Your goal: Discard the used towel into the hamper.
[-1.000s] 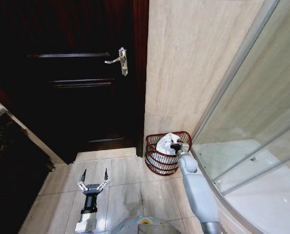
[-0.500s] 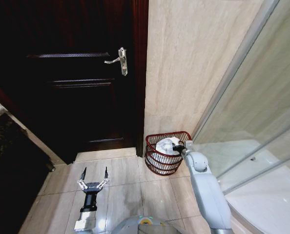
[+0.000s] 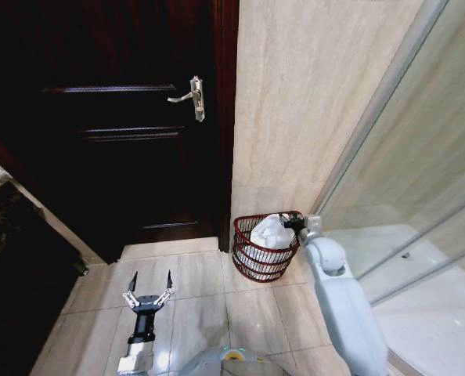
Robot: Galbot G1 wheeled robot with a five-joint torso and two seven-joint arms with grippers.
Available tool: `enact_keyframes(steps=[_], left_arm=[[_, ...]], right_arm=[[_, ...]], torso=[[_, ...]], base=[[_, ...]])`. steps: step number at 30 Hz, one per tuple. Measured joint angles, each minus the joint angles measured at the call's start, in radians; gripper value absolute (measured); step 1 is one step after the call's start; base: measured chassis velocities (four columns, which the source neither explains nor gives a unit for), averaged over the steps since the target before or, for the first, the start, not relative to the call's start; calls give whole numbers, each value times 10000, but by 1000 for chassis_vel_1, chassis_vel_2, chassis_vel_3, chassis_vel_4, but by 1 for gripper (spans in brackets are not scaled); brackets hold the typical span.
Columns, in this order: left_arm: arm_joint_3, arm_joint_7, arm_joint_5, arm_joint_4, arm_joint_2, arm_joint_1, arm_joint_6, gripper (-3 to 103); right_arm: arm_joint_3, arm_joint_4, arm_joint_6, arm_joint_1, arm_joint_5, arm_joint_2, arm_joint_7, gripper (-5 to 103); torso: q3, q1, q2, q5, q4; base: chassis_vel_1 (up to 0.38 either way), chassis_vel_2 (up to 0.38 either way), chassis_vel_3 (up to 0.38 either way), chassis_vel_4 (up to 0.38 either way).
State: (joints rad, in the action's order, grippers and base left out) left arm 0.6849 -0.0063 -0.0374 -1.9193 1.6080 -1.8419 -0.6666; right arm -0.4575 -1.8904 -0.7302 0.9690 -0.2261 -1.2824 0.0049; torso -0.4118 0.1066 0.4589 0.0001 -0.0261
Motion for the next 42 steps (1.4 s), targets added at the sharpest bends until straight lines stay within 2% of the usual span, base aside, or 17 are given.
enact_keyframes(steps=[4, 6, 7, 9, 12, 13, 16, 17, 20, 22, 27, 29, 32, 35, 37, 40, 42], left_arm=[[-6, 23, -4, -45, 0, 19, 6, 100], [-7, 26, -4, -51, 0, 37, 13, 100], [-5, 27, 0, -51, 0, 58, 22, 100], [-3, 27, 3, -51, 0, 67, 26, 100], [-5, 22, 7, -50, 0, 134, 39, 100], [-5, 22, 7, -50, 0, 134, 39, 100], [-10, 19, 7, -52, 0, 184, 55, 100], [-10, 19, 7, -52, 0, 184, 55, 100], [8, 18, 98, -161, 1, 187, 171, 100], [-12, 20, 197, -215, -1, 157, 252, 100], [66, 151, 1205, -579, 1, 237, 1101, 100], [106, 174, 1287, -603, 2, 299, 1196, 100], [250, 249, 1544, -796, 0, 572, 1737, 100], [336, 329, 1814, -1334, -29, 814, 2847, 100], [346, 333, 1832, -1392, -64, 844, 2982, 100], [423, 444, 1922, -1819, -483, 1213, 4039, 100], [414, 441, 1949, -1859, -555, 1275, 4182, 100]], right_arm=[[0, 97, 209, -51, -265, 124, 204, 80], [1, 123, 647, -56, -380, 144, 409, 90], [12, 130, 1199, -16, -461, 163, 557, 95], [20, 138, 1460, 13, -465, 177, 596, 95], [37, 124, 3292, 323, -84, 227, 547, 100], [37, 124, 3292, 323, -84, 227, 547, 100], [-52, -106, 4665, 732, 257, 220, 433, 100], [-52, -106, 4665, 732, 257, 220, 433, 100], [-255, -588, 5544, 1366, 325, 193, 457, 100], [-307, -709, 5656, 1543, 325, 187, 502, 100], [-719, -1369, 6077, 2828, 378, 23, 821, 100], [-783, -1435, 6130, 2987, 391, 10, 821, 100], [-1174, -1678, 6495, 3731, 457, -112, 709, 100], [-1981, -1910, 7287, 4821, 577, -560, 218, 100], [-2044, -1928, 7356, 4912, 584, -592, 174, 100], [-2707, -2297, 8081, 5964, 465, -870, -291, 100], [-2801, -2370, 8177, 6145, 436, -909, -326, 100]], torso=[[0, 0, 0, 0, 0], [0, 0, 0, 0, 0], [0, 1, 0, -1, -1], [0, 0, 0, 0, -1], [0, 0, 0, 0, 0], [0, 0, 0, 0, 0], [0, 0, 0, -2, 0], [0, 0, 0, -2, 0], [0, 0, 0, -3, 0], [0, 0, 0, -1, 0], [0, 0, 0, 0, -1], [1, 0, 0, 0, -1], [1, 0, 0, -3, -1], [1, 0, 0, -1, -1], [1, 0, 0, -2, 0], [1, 0, 1, -1, 0], [1, 0, 1, -4, 0]], base=[[0, 0, 0, 0], [0, 0, 0, 0], [0, 0, 0, 0], [0, 0, 0, 0], [0, 0, 0, 0], [0, 0, 0, 0], [0, 0, 0, 0], [0, 0, 0, 0], [0, 0, 0, 0], [0, 0, 0, 0], [0, 0, 0, 0], [0, 0, 0, 0], [0, 0, 0, 0], [0, 0, 0, 0], [0, 0, 0, 0], [0, 0, 0, 0], [0, 0, 0, 0]])
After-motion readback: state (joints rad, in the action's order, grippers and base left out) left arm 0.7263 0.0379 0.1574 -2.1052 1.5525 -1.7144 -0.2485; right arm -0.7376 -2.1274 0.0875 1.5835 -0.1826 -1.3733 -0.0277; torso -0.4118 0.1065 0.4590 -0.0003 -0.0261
